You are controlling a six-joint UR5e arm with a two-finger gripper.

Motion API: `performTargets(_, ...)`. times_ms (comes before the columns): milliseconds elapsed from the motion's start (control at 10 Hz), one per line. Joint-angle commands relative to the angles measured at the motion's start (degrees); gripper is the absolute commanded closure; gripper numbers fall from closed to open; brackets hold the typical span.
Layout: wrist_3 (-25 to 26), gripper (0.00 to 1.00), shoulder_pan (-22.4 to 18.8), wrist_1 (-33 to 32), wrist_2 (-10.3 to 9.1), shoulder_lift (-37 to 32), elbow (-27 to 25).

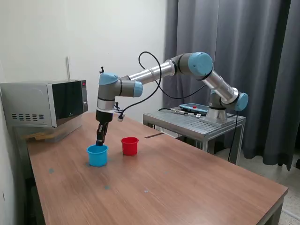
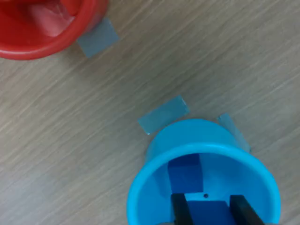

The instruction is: Place red objects in the red bin, and blue objects in the blue bin.

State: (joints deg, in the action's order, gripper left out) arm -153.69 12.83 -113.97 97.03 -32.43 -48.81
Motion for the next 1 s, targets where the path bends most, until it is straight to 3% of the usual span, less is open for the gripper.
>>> performTargets(0, -0.6, 0.0, -0.1, -0.4, 0.0, 0.0, -0.1)
performTargets(900, -2.9, 0.0, -1.6, -0.5, 0.26, -1.1, -0.1)
